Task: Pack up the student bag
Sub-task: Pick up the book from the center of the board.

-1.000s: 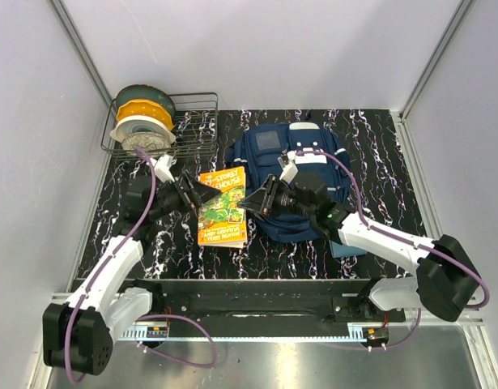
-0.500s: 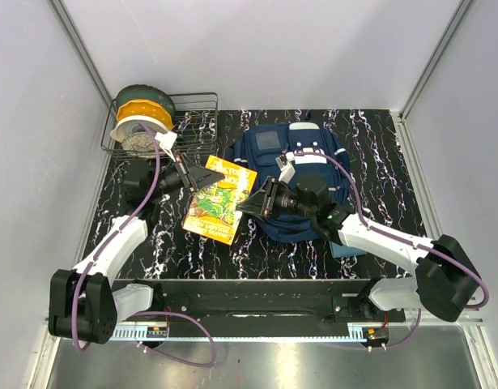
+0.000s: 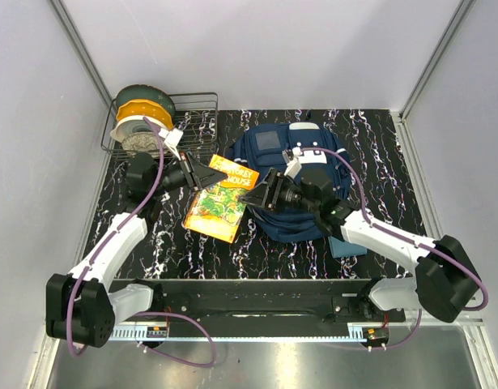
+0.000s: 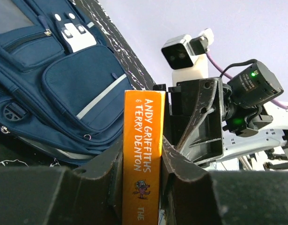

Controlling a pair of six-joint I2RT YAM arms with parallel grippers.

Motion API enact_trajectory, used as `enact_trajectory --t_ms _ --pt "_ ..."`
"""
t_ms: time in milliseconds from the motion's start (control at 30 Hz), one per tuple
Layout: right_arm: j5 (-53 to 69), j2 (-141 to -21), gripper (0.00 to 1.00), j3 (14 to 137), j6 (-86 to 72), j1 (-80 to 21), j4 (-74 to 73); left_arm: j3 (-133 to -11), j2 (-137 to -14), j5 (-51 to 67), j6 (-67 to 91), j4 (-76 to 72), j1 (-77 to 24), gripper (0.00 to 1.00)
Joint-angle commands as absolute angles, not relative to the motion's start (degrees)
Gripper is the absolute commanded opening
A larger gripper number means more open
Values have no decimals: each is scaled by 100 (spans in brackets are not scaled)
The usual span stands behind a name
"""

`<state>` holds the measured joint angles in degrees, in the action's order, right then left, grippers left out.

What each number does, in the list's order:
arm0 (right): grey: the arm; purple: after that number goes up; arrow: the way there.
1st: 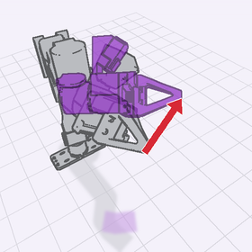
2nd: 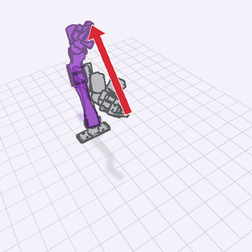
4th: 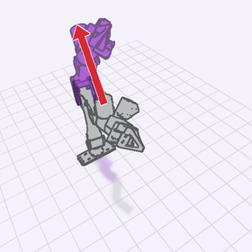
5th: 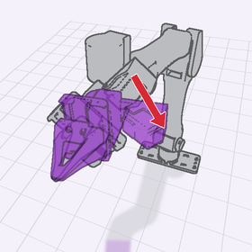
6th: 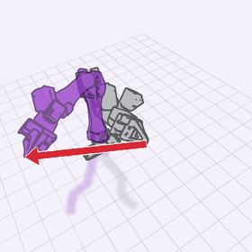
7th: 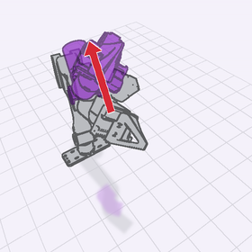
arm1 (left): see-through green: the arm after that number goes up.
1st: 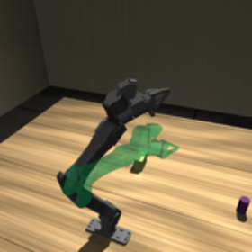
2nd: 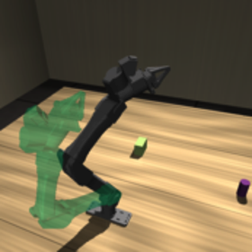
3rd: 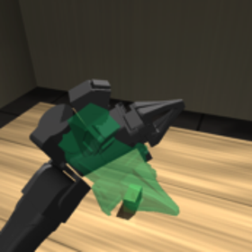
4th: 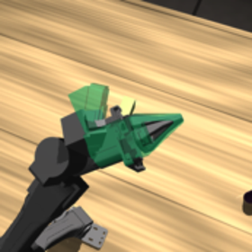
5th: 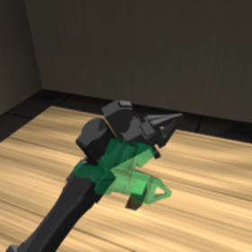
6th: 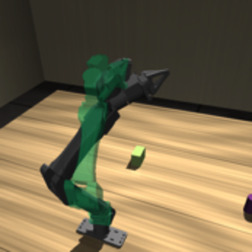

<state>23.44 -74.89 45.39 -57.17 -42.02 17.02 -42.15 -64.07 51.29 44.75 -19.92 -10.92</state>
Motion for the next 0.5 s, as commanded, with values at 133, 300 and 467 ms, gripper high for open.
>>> enact_trajectory --t_ms 133,300,467 --pt "1978 -7128 80 4360 -5765 -4043 1906 -4948 -6565 4614 5209 -2943 -1116 0" --pt "2451 -7136 83 4026 -5845 -4043 2863 -4922 -6969 4825 5941 -3944 -1125 0" --pt "2944 -7558 83 4113 -5845 -4043 3612 -4773 -7259 5097 6476 -4760 -1134 0"
